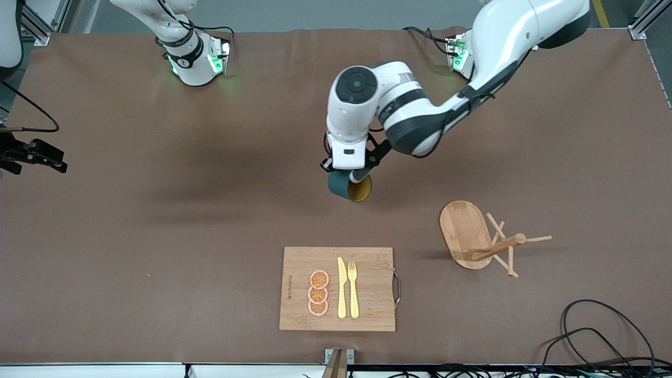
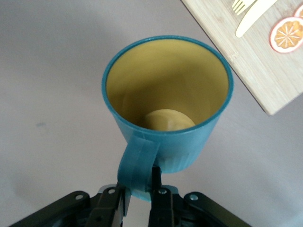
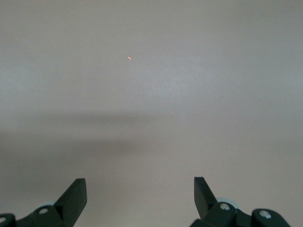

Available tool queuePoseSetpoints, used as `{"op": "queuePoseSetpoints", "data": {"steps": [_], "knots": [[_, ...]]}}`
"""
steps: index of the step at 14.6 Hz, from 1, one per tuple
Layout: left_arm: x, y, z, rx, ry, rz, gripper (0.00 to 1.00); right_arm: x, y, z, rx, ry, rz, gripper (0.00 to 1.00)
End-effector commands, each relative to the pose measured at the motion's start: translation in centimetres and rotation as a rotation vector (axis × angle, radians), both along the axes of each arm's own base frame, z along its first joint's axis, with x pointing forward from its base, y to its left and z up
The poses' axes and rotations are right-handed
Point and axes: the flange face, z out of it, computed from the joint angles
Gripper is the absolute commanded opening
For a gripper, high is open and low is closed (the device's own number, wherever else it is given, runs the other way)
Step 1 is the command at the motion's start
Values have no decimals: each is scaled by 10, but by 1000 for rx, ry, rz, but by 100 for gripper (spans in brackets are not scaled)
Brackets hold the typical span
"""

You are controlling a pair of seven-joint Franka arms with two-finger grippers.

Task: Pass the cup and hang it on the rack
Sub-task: 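Lift the mug by its handle with the left gripper toward the rack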

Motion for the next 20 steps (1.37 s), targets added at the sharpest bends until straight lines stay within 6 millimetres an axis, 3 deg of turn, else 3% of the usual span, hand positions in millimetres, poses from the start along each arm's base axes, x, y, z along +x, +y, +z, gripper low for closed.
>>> {"op": "queuePoseSetpoints", "data": {"steps": [1,7,9,15,19,20], "knots": [[7,30,11,-118,42,14,0,-6,1,7,3,-13,6,100],[56,126,49,-359,162,26,0,-7,3,8,19,-9,-12,100],[68,161,50,-423,188,10,0,-7,3,8,20,-8,-20,100],[95,268,52,-609,229,-88,0,-7,14,33,20,-17,-61,100],[111,354,36,-773,224,-187,0,-8,16,32,24,-11,-92,100],[112,366,28,-801,226,-205,0,-8,16,32,24,-9,-93,100]]}}
